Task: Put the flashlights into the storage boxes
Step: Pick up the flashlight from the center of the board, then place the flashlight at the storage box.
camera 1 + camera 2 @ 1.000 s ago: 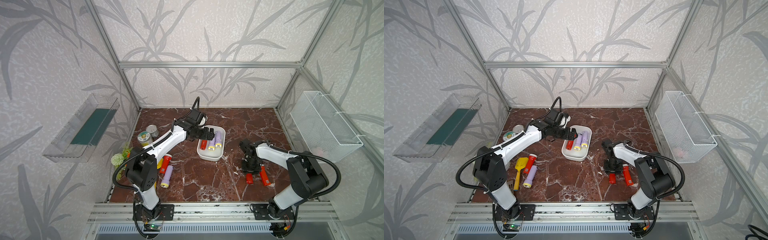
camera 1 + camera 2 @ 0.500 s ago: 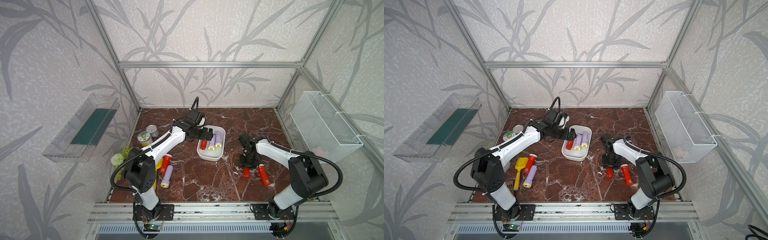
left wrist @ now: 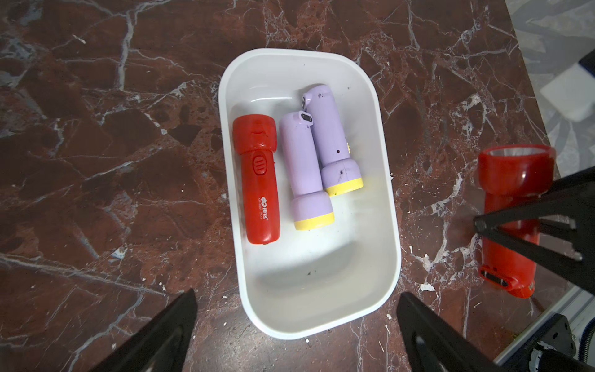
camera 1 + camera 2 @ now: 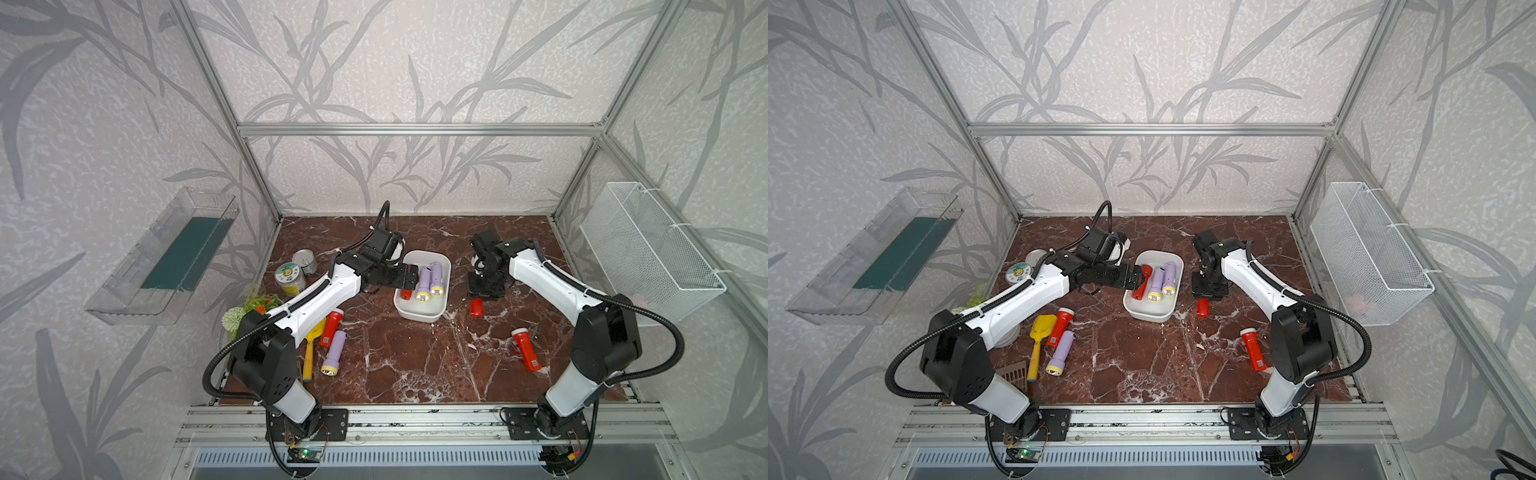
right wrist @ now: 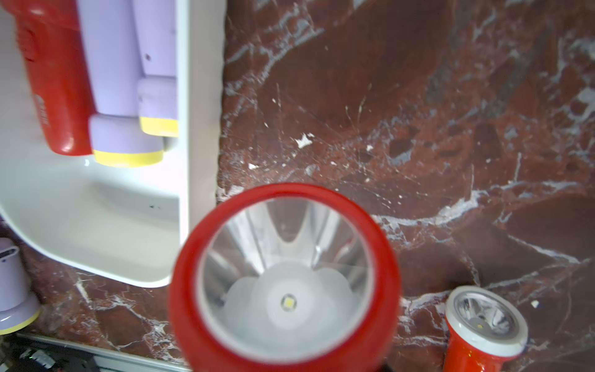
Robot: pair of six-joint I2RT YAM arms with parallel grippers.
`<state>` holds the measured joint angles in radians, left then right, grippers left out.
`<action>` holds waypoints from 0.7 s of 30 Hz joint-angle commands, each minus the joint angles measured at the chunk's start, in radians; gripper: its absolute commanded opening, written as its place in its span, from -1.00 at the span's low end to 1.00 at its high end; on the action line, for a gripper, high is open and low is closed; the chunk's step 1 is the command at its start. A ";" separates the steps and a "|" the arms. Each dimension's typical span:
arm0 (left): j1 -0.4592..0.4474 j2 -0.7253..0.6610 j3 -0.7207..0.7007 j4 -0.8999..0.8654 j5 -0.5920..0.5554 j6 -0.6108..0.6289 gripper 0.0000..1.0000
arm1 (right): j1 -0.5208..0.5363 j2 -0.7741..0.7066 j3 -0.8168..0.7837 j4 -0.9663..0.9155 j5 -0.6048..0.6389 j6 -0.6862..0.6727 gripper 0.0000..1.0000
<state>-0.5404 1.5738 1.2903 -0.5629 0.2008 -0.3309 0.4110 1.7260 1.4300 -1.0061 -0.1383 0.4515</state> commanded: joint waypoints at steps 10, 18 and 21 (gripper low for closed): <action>0.026 -0.115 -0.058 0.007 -0.087 0.033 0.98 | 0.023 0.222 0.294 -0.024 -0.124 -0.007 -0.26; 0.044 -0.200 -0.093 -0.021 -0.087 0.049 0.98 | 0.076 0.370 0.479 -0.027 -0.164 0.006 -0.26; 0.050 -0.246 -0.109 -0.023 -0.045 0.059 0.98 | 0.092 0.428 0.538 -0.035 -0.175 0.009 -0.26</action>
<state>-0.4969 1.3846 1.1927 -0.5686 0.1326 -0.3008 0.4889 2.1151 1.9194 -1.0183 -0.2802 0.4526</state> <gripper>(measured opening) 0.992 0.396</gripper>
